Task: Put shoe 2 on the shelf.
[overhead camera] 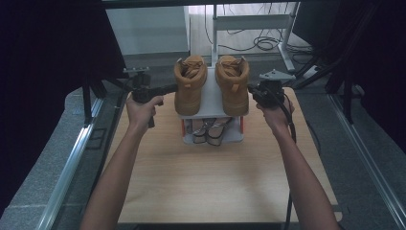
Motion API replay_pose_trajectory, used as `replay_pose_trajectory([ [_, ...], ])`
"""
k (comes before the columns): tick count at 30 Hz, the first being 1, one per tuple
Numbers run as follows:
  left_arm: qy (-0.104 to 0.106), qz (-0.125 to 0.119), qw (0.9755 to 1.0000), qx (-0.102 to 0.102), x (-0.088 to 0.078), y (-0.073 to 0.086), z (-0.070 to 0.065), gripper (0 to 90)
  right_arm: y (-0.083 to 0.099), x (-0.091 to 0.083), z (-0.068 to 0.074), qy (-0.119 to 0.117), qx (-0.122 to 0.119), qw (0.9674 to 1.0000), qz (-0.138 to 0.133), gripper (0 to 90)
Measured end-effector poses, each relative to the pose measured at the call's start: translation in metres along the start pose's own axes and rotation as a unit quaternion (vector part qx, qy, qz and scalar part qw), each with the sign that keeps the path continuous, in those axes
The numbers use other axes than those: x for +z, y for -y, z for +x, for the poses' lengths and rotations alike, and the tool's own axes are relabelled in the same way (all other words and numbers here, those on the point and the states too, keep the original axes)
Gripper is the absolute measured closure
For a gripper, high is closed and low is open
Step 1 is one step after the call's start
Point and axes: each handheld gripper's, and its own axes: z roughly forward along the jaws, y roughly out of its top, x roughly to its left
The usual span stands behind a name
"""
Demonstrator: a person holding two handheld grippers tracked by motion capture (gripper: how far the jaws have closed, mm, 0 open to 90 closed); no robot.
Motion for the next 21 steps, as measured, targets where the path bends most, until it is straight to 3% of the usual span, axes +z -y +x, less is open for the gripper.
replay_pose_trajectory([
  [4, 0.003, 0.005, 1.0, 0.004, 0.003, -0.002, 0.0, 89.6, 0.001, 0.007, -0.003, 0.003, 0.008, 1.0, 0.001, 89.3],
  [8, -0.019, 0.01, 0.9997, 0.013, 0.002, -0.003, 0.002, 88.9, 0.003, 0.012, -0.005, 0.0, 0.021, 0.9998, -0.002, 89.4],
  [13, -0.026, 0.009, 0.9996, 0.001, 0.007, -0.004, 0.005, 89.6, 0.003, 0.015, -0.003, -0.002, 0.028, 0.9996, -0.004, 89.4],
  [21, -0.026, 0.002, 0.9996, -0.006, 0.015, 0.0, -0.001, 90.0, -0.003, 0.029, 0.021, -0.019, 0.011, 0.9998, -0.001, 89.5],
])
